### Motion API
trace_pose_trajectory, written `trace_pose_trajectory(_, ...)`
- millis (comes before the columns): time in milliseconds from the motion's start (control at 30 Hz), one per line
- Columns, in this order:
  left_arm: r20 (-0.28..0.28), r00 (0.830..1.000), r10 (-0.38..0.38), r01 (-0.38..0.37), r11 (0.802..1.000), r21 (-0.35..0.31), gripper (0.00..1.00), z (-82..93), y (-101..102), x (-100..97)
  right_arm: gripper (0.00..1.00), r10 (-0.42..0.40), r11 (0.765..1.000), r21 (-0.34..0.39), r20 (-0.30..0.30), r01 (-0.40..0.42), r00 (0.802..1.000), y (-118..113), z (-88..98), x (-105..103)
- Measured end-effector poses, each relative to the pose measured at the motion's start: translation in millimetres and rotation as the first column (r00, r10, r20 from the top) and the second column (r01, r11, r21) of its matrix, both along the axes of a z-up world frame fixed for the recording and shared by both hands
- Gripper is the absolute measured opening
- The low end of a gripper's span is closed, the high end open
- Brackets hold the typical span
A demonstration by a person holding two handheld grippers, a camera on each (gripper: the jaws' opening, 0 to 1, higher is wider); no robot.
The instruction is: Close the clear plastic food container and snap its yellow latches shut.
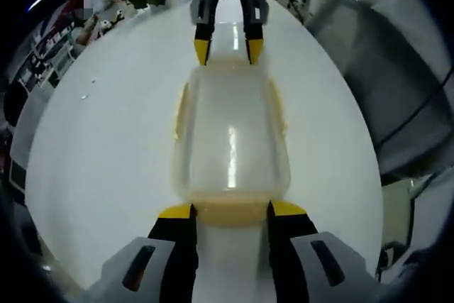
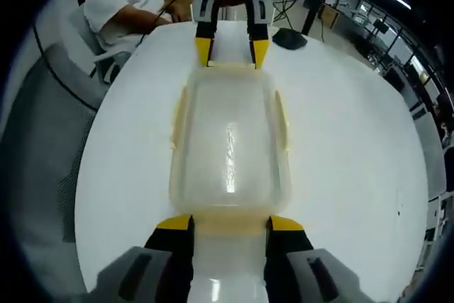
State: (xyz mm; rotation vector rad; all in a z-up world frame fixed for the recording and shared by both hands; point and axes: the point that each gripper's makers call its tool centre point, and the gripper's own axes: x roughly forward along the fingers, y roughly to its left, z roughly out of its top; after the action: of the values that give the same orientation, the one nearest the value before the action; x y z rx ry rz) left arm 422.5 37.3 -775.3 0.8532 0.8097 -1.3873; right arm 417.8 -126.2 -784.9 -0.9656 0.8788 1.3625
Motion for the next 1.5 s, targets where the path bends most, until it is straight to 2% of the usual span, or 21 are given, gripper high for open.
trace_pose_trajectory(133, 0.009, 0.999, 0.033, -0.032, 0.999, -0.018, 0.36, 17.0, 0.8, -2.3, 0.37, 0.013, 1.000, 0.018, 0.023, -0.014, 1.000, 0.7, 16.2, 1.2)
trace_pose_trajectory(400, 0.020, 0.999, 0.049, -0.048, 0.999, -0.020, 0.36, 48.2, -5.8, -13.9, 0.37, 0.044, 0.998, 0.044, 0.044, -0.046, 0.998, -5.1, 47.4, -7.3)
trace_pose_trajectory(733, 0.018, 0.999, 0.040, -0.039, 0.999, -0.011, 0.36, 72.6, -37.3, -28.1, 0.37, 0.045, 0.998, 0.051, 0.034, -0.047, 0.998, -35.0, 73.9, -22.9)
trace_pose_trajectory(1200, 0.035, 0.999, 0.035, -0.034, 0.999, -0.013, 0.36, 86.3, -99.8, -36.5, 0.37, 0.030, 0.999, 0.019, 0.041, -0.031, 0.999, -98.8, 91.9, -33.4)
trace_pose_trajectory(1500, 0.033, 0.999, 0.032, -0.031, 0.999, -0.012, 0.36, 88.6, -137.0, -36.0, 0.37, 0.027, 1.000, 0.011, 0.039, -0.028, 0.999, -134.8, 95.6, -33.2)
